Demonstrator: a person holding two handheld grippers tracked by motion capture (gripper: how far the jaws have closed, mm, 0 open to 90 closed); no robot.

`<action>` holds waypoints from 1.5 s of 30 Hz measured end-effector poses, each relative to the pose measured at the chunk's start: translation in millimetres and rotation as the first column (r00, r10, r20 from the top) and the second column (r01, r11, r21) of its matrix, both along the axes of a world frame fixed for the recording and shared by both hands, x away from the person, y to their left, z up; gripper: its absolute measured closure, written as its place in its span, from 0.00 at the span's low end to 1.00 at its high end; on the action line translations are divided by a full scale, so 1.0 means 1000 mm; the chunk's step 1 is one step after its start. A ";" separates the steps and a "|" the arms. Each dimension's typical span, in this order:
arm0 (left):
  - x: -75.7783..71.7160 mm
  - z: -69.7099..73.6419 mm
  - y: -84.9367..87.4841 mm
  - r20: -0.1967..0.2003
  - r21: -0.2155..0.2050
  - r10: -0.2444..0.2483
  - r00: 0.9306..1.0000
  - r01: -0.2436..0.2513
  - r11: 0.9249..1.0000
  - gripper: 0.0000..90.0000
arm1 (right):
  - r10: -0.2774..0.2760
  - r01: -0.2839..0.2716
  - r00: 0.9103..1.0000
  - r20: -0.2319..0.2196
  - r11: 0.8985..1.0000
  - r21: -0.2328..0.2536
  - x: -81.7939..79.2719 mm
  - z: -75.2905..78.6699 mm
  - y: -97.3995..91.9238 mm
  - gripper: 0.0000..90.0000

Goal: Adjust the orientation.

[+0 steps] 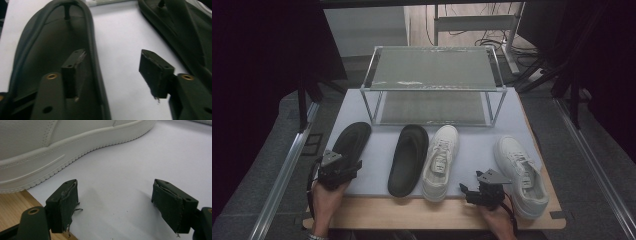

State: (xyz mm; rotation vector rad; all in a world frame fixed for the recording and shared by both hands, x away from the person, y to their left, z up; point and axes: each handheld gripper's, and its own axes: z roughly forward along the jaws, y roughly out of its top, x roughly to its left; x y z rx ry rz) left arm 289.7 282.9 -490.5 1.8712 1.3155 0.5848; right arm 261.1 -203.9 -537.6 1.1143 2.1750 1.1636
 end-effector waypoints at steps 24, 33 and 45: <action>0.037 -0.006 0.004 -0.105 0.026 0.033 0.994 -0.031 0.999 0.84 | 0.001 -0.001 1.000 -0.002 1.000 0.005 0.000 0.000 0.000 0.24; 0.036 -0.004 0.001 -0.110 0.036 0.036 0.993 -0.033 0.999 0.92 | 0.001 -0.001 1.000 -0.002 1.000 0.005 0.000 0.000 0.000 0.24; 0.021 0.006 0.012 -0.086 0.020 0.025 0.996 -0.023 1.000 0.93 | 0.001 -0.001 1.000 -0.002 1.000 0.005 0.000 0.000 0.000 0.24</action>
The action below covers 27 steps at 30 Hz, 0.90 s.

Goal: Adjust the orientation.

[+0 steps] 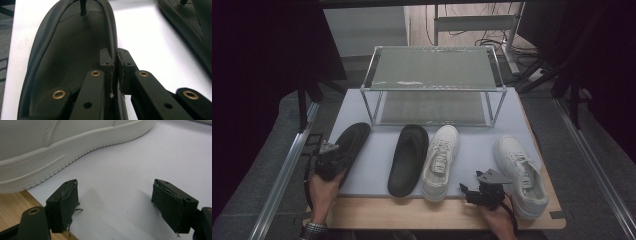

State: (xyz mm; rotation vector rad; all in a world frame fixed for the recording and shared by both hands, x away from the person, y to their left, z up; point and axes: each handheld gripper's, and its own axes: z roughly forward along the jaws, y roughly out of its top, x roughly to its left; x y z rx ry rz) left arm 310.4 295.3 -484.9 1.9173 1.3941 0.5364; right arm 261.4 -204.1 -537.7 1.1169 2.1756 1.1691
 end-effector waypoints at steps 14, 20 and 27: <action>-0.028 0.008 0.001 0.040 -0.006 -0.042 0.998 0.042 0.999 0.93 | 0.000 0.000 1.000 0.000 1.000 -0.001 0.000 0.000 0.000 0.24; -0.036 0.013 -0.006 0.051 -0.003 -0.069 0.996 0.070 0.998 0.93 | 0.000 0.000 1.000 0.000 1.000 -0.001 0.000 0.000 0.000 0.24; -0.038 0.019 -0.023 0.073 0.021 -0.115 0.991 0.114 0.993 0.93 | 0.000 0.000 1.000 0.000 1.000 -0.001 0.000 0.000 0.000 0.24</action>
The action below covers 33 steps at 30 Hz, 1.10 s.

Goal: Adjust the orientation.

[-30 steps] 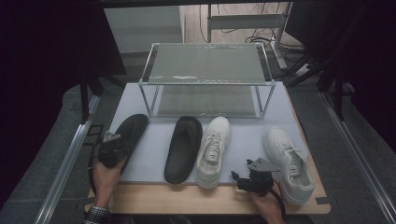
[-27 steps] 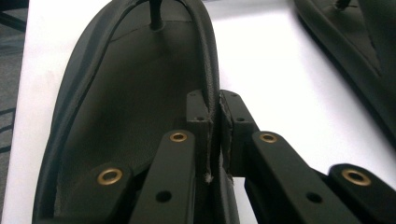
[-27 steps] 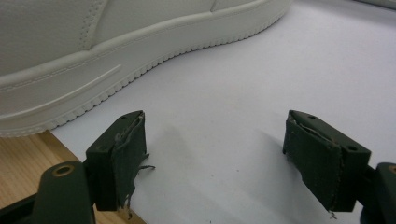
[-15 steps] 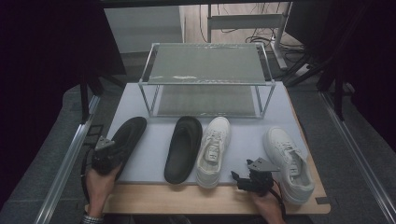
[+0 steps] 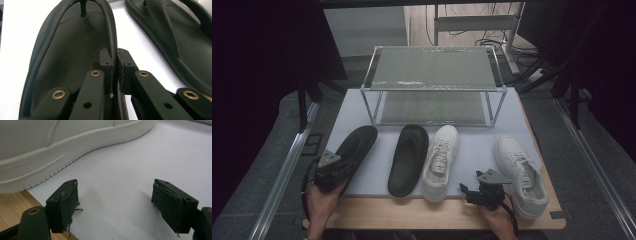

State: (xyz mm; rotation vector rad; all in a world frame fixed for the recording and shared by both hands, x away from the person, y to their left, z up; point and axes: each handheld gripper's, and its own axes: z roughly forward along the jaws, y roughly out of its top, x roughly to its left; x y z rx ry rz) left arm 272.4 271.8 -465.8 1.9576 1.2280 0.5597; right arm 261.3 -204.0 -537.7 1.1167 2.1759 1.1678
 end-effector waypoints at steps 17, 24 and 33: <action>0.017 0.006 -0.029 0.021 0.000 -0.044 0.999 0.044 0.999 0.93 | 0.001 -0.001 1.000 0.001 1.000 0.001 0.000 0.000 0.000 0.24; 0.032 0.006 -0.040 0.025 0.001 -0.048 0.999 0.048 0.999 0.93 | 0.000 0.000 1.000 0.000 1.000 0.000 0.000 0.000 0.000 0.24; 0.054 0.000 -0.054 0.022 -0.005 -0.039 0.999 0.039 0.999 0.93 | 0.000 0.000 1.000 0.000 1.000 0.000 0.000 0.000 0.000 0.24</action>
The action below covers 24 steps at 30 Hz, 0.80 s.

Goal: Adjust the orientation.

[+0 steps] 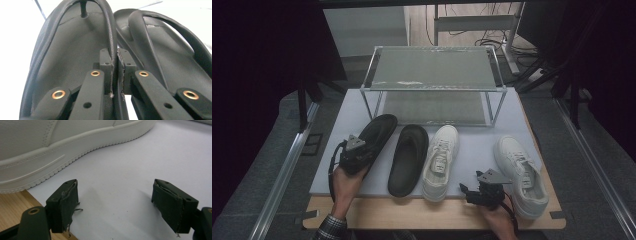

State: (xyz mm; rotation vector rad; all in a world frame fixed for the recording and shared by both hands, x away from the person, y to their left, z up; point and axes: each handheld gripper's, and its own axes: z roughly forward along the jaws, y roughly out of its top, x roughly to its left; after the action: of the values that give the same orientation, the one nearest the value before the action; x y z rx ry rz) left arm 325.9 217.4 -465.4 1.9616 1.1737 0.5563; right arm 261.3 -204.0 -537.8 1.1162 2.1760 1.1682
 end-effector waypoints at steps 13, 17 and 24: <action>0.032 -0.002 -0.022 0.007 0.004 0.005 1.000 -0.005 1.000 0.93 | 0.002 -0.002 1.000 -0.001 1.000 0.002 0.000 0.000 0.000 0.24; 0.040 -0.004 -0.027 0.009 0.000 0.013 1.000 -0.013 1.000 0.92 | 0.001 -0.001 1.000 -0.001 1.000 0.002 0.000 0.000 0.000 0.24; 0.059 -0.006 -0.036 0.018 -0.003 0.031 0.999 -0.031 1.000 0.92 | 0.001 -0.001 1.000 -0.002 1.000 0.003 0.000 0.000 0.000 0.24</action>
State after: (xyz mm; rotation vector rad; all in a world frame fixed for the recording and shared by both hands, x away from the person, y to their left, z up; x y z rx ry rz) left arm 384.6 181.7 -471.6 1.9350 1.1945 0.5871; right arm 261.4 -204.2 -537.7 1.1173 2.1773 1.1718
